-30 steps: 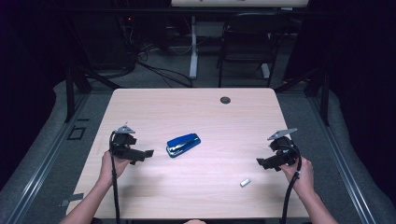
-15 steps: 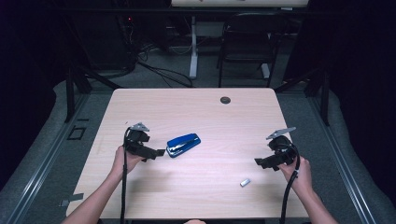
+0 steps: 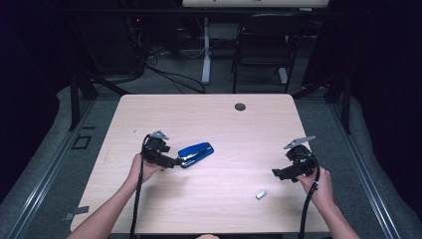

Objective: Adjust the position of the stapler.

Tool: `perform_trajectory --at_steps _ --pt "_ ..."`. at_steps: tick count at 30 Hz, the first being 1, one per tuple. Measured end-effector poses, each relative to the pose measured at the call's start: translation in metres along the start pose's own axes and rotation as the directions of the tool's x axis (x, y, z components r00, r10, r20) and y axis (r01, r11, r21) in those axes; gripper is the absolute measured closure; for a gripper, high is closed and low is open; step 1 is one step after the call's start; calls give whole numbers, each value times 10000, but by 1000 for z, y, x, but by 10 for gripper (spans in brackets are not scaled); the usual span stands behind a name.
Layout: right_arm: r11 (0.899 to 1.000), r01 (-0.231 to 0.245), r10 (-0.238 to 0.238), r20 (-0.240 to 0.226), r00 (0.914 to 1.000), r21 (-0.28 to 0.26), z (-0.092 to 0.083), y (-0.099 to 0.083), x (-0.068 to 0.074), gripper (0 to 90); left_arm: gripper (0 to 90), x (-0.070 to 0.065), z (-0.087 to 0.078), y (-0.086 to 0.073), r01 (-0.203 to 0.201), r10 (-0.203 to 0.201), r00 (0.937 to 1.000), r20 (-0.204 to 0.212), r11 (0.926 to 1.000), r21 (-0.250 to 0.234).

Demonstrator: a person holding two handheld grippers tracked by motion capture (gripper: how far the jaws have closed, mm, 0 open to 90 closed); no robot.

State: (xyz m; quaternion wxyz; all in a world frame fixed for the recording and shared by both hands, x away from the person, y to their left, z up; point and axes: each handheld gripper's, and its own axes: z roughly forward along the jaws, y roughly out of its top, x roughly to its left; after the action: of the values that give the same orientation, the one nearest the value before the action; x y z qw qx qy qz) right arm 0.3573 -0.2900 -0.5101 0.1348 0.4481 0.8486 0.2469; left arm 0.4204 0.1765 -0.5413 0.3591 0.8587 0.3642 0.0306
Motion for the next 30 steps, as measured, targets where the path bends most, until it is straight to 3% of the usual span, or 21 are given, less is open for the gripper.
perform_trajectory --at_steps 2,4,6,10,18,24,30 --pt "10000 -16 16 16 10000 60 0 0 0 81 190 -1 1 1 -117 116 9999 23 9999 63" --pt "10000 21 -21 28 10000 32 -1 0 0 83 315 -4 5 3 -318 318 9995 3 9994 145" --pt "10000 14 -14 34 10000 34 -1 0 1 86 323 -5 5 3 -361 361 9993 -27 9992 152" --pt "9999 -34 33 50 10000 129 0 0 1 102 445 -5 9 5 -513 512 9987 81 9986 82" --pt "9999 -48 48 35 10000 137 0 0 2 105 533 -2 14 5 -465 465 9989 -39 9989 -31" --pt "9997 42 -46 171 9998 244 0 0 3 110 627 -6 20 7 -786 787 9969 -94 9968 139" --pt "9997 61 -65 178 9998 239 1 -1 4 115 640 -6 20 6 -767 768 9970 -60 9970 142"
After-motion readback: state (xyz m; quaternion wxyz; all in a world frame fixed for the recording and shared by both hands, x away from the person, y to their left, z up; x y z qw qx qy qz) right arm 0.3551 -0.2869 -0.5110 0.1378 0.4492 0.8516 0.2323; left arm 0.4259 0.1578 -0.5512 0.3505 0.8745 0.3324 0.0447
